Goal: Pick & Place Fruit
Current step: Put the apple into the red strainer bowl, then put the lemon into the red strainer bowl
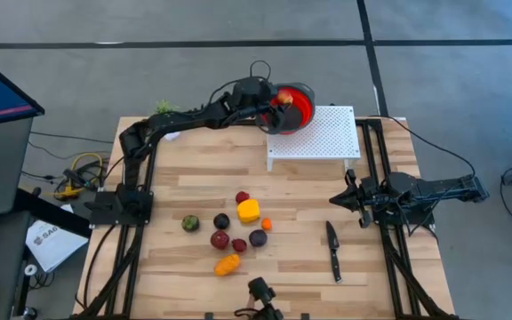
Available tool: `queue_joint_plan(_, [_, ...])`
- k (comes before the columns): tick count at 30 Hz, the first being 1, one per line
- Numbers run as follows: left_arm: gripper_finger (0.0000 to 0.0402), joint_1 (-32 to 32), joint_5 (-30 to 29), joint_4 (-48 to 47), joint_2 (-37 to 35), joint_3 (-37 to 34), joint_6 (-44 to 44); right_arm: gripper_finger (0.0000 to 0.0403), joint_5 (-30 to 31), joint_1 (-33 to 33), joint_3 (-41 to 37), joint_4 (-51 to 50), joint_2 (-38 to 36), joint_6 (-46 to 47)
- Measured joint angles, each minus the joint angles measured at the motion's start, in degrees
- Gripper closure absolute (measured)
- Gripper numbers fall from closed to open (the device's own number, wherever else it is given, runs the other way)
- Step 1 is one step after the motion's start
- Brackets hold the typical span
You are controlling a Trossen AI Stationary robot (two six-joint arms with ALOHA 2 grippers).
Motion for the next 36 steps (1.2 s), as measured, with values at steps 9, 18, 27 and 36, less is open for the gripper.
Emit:
queue_joint_plan(9, [0.0094, -0.02, -0.2, -0.44, -0.02, 0.02, -0.04, 0.0397, 0.01, 0.02, 0.02, 0.0, -0.02, 0.02])
queue_joint_plan(18, [0.0075, -0.02, -0.16, -0.53, -0.4, 0.0, -0.02, 0.0397, 0.0, 0.01, 0.02, 0.0, 0.0, 0.02])
queue_joint_plan(27, [0.0086, -6.45, 0.76, -15.78, -12.75, 0.11, 15.71, 0.0397, 0.0, 0.01, 0.01, 0.0, 0.0, 0.01])
queue_joint_plan(36, [0.0105, -16.47, 10.64, -27.93, -27.67, -17.03, 16.15, 0.0397, 0.02, 0.0, 0.02, 0.0, -0.06, 0.02])
